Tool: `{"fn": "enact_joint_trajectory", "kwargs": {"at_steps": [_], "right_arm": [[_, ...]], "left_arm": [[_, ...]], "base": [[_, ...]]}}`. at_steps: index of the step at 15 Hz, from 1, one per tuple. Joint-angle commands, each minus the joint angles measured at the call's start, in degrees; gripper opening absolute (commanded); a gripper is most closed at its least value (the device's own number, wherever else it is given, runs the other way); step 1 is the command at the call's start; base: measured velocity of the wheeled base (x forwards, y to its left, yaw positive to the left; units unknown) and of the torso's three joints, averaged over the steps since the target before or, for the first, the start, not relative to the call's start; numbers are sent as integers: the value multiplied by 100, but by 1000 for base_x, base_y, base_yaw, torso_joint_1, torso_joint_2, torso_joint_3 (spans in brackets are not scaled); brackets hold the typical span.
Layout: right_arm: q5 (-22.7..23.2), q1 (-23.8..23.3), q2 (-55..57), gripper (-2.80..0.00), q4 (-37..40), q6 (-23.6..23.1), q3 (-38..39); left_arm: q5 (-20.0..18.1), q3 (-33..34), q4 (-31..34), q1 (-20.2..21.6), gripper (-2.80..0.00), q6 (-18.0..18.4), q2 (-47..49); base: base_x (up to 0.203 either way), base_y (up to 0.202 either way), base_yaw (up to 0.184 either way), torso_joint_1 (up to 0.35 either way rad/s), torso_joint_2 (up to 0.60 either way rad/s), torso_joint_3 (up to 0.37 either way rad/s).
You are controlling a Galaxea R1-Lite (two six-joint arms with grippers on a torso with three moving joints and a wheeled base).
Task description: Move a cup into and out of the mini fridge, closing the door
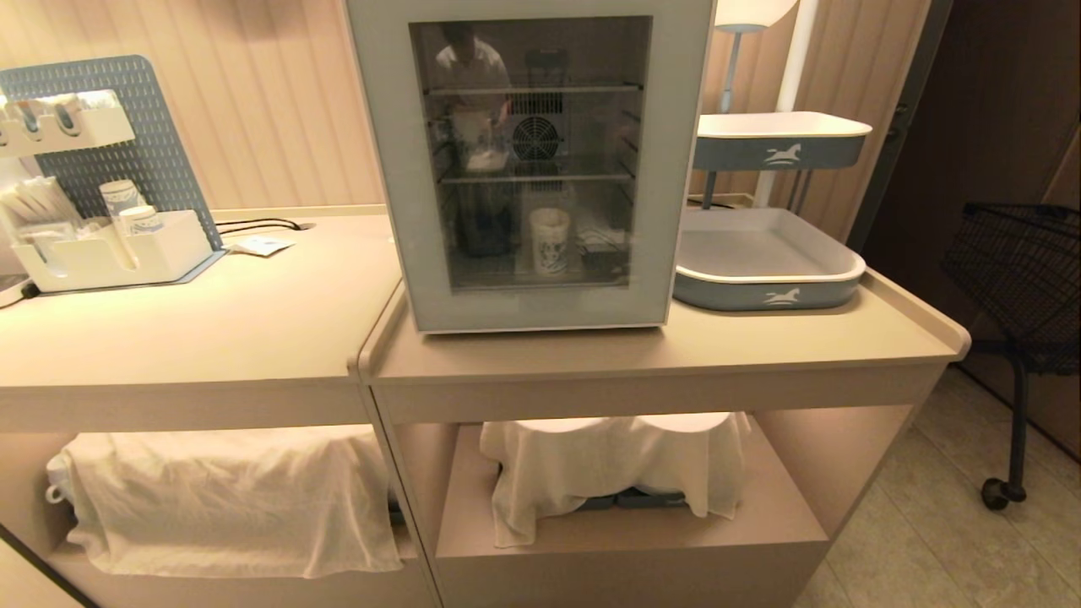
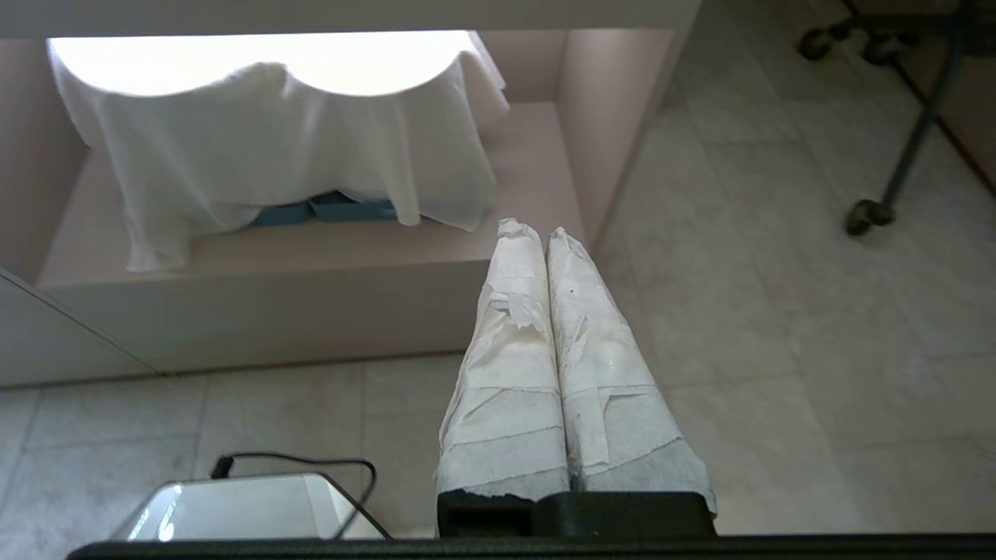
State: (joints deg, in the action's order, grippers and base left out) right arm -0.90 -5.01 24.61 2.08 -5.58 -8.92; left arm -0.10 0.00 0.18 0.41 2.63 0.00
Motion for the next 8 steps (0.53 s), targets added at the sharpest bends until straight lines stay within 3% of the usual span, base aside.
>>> {"fn": "enact_joint_trajectory", "kwargs": {"at_steps": [1, 4, 7, 8], "right_arm": [[164, 19, -870, -280, -554, 55, 914], [426, 32, -874, -280, -892, -606, 898], [403, 678, -1211, -280, -771, -591, 890], [307, 664, -1466, -280, -704, -493, 899]], "left_arm": [[1, 0, -7, 2, -280, 1, -8], [1, 0, -1, 2, -280, 3, 0], [1, 0, -9, 2, -280, -32, -9], [1, 0, -6, 2, -280, -58, 0]], "base": [[0, 0, 0, 0, 0, 0], [0, 0, 0, 0, 0, 0], [0, 0, 0, 0, 0, 0], [0, 0, 0, 0, 0, 0]]}}
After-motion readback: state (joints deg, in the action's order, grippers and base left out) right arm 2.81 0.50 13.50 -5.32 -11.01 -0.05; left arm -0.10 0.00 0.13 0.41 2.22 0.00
